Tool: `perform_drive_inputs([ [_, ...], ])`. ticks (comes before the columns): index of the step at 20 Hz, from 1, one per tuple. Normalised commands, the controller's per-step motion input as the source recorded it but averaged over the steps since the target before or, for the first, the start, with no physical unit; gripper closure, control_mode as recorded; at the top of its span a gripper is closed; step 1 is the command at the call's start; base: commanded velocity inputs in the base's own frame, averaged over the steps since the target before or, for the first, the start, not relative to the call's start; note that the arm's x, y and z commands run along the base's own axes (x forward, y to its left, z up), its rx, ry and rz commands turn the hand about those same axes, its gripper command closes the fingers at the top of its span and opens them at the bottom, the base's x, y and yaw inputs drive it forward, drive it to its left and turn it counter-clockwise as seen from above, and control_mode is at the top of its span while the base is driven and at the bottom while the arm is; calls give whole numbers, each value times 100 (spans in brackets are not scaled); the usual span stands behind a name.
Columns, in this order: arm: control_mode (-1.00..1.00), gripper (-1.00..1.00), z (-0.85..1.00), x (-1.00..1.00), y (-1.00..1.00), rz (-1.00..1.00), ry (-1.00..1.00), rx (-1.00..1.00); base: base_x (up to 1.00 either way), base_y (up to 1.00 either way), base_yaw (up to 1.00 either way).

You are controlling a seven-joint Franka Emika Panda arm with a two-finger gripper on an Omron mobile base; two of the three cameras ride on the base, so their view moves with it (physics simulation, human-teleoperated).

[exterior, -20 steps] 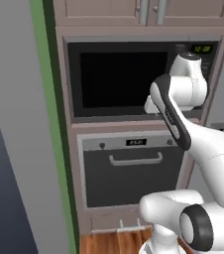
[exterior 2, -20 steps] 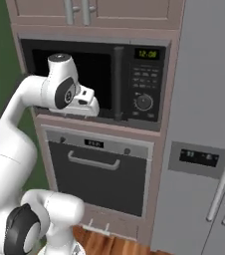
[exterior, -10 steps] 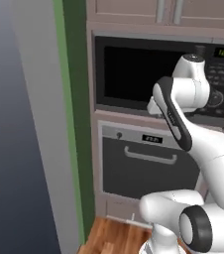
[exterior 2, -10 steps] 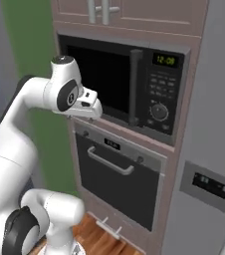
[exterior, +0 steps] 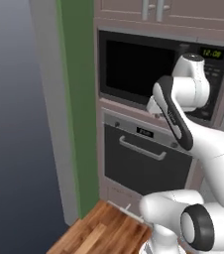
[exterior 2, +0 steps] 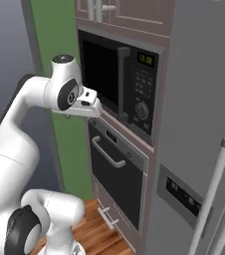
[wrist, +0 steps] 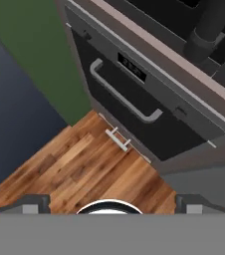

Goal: Take the baked cake out of the oven and place it on the plate for cooling. Then close the oven door.

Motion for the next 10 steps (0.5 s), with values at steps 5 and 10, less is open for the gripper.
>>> perform_drive_inputs([
  [5,100,-100,0,0,0,0,0,0,-31,-57,34],
  [10,100,-100,0,0,0,0,0,0,-1,-58,24],
])
